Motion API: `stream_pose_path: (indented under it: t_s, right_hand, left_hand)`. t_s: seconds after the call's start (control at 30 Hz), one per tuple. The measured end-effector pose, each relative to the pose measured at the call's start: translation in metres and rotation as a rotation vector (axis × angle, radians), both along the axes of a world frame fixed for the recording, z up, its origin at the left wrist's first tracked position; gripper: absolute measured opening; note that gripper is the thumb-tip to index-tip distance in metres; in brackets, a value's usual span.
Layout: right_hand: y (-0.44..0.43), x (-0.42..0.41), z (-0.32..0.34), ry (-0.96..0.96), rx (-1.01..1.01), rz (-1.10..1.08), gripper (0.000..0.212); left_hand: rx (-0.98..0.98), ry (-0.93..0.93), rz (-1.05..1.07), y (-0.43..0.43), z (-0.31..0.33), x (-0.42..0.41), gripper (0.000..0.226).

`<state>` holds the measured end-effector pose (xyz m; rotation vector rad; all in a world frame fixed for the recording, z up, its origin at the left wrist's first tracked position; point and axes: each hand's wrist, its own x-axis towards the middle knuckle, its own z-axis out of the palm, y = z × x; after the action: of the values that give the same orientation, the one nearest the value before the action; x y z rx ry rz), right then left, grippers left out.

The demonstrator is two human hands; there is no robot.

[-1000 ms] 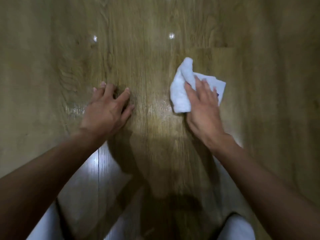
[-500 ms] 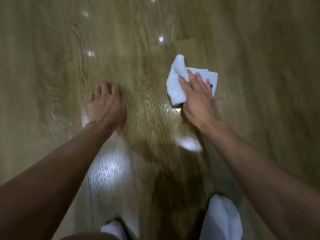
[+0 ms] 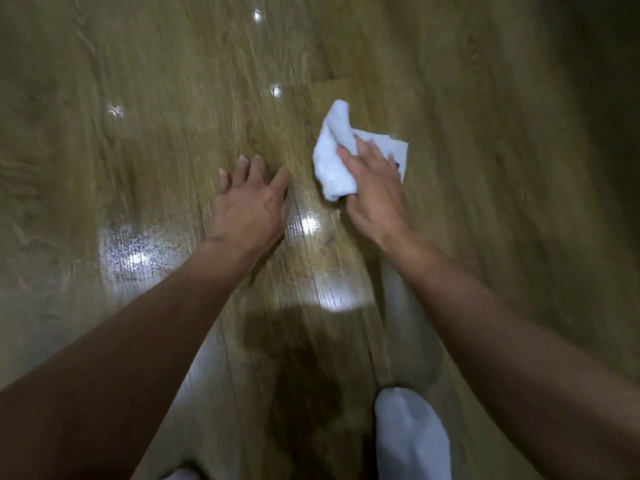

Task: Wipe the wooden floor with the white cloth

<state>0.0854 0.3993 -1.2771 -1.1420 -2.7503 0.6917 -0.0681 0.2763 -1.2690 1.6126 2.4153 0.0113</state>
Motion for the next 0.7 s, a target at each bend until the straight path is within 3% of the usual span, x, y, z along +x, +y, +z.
stream_pose_path:
  t_s: [0.07, 0.13, 0.23, 0.33, 0.43, 0.53, 0.6, 0.7]
  right_hand:
    - [-0.012, 0.017, 0.002, 0.038, -0.052, 0.149, 0.058]
    - [-0.008, 0.057, 0.003, 0.066, -0.082, 0.156, 0.05]
    - [0.022, 0.085, 0.001, 0.09, -0.031, -0.122, 0.052]
    - [0.035, 0.054, -0.003, 0.108, -0.008, -0.271, 0.051]
    - [0.007, 0.033, -0.001, 0.079, -0.02, -0.114, 0.059]
    - [-0.03, 0.075, 0.0, 0.025, -0.036, 0.161, 0.059]
    - [-0.032, 0.117, 0.002, 0.008, -0.071, 0.167, 0.054]
    - [0.007, 0.149, 0.006, -0.022, -0.034, 0.004, 0.052]
  left_hand:
    - [0.0, -0.026, -0.005, -0.001, 0.003, -0.002, 0.044]
    - [-0.012, -0.03, -0.016, -0.001, 0.004, -0.003, 0.046]
    - [-0.059, -0.03, -0.018, 0.003, 0.003, -0.004, 0.047]
    - [-0.113, -0.026, 0.0, 0.01, 0.007, -0.002, 0.042]
    - [-0.179, -0.056, 0.028, 0.017, 0.017, 0.002, 0.037]
    - [-0.201, -0.081, 0.017, 0.018, 0.022, 0.002, 0.04]
    - [-0.192, -0.091, 0.004, 0.014, 0.021, 0.0, 0.045]
    - [-0.17, -0.086, -0.016, 0.008, 0.013, -0.001, 0.053]
